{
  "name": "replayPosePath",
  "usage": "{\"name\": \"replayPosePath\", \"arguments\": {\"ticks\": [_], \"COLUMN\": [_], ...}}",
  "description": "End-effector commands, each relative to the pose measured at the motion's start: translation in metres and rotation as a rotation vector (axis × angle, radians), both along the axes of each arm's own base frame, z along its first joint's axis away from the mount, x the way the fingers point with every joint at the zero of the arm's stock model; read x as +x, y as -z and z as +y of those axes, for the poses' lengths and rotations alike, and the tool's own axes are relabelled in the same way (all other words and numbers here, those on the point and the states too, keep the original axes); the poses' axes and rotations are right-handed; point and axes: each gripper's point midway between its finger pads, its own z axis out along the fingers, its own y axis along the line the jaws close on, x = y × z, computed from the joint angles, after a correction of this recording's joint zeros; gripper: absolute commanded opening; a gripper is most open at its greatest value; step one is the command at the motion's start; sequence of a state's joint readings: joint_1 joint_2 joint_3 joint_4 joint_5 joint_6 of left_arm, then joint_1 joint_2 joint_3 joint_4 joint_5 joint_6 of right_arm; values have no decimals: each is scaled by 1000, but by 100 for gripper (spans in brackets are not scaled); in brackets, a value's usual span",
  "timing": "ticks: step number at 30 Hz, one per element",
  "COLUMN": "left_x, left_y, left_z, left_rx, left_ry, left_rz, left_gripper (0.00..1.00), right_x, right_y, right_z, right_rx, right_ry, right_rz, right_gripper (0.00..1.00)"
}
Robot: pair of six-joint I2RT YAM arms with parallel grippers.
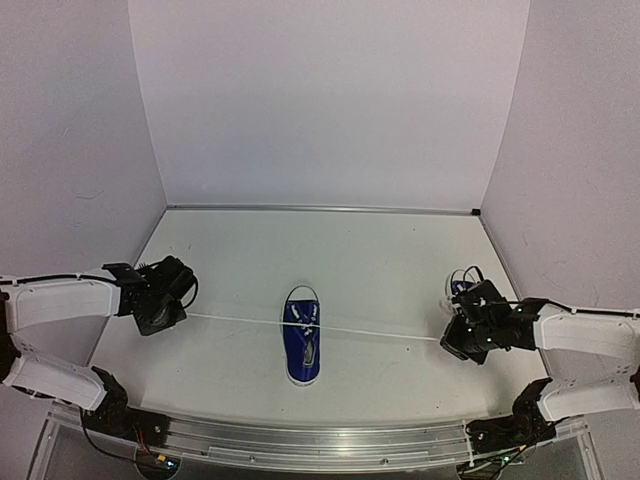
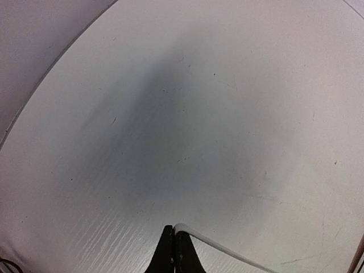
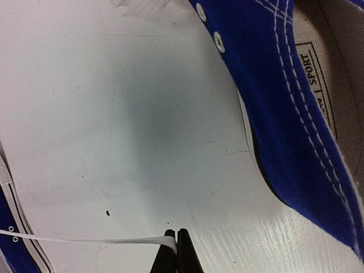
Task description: Tie the shoes
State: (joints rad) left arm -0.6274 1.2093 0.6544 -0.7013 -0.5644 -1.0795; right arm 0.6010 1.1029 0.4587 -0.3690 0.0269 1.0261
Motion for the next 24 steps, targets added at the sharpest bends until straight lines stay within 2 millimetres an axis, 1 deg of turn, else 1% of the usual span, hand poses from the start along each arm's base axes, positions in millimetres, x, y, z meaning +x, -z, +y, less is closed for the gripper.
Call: {"name": "replayPosePath", "arguments": {"ticks": [1,3,5,8,10,11,14,15,17,20,23,24], "left_x": [0,4,13,28,33,34,36,37,37,35,34,34], "left_y": [4,8,12,11,8,8,12,15,21,29,31,31], "left_z": [19,11,-8,-35,-45,-47,-53,-55,-60,-63,-63,-63], "left_rx": [67,43,-5,-41,-48,-48,-44,-46,-58,-77,-78,-77], "left_ry": [-47,-5,82,216,266,280,306,315,328,331,331,332], "left_rz": [7,13,16,26,25,29,61,73,90,101,108,110], "left_gripper": [0,0,0,0,0,1,16,19,19,19,20,22], "right_x": [-8,-4,2,17,24,27,36,38,39,39,38,37], "right_y": [14,15,12,1,-6,-9,-14,-13,-9,2,12,16], "right_z": [-31,-25,-11,22,39,44,53,55,59,65,69,70], "right_rx": [-176,-166,-125,-26,6,3,-6,-8,-5,-5,-4,-5], "right_ry": [56,20,-35,-171,-261,-299,-348,-359,-374,-403,-431,-441], "right_rz": [75,73,58,0,-27,-34,-46,-40,-22,23,52,65], "right_gripper": [0,0,0,0,0,0,0,0,2,2,4,5]}}
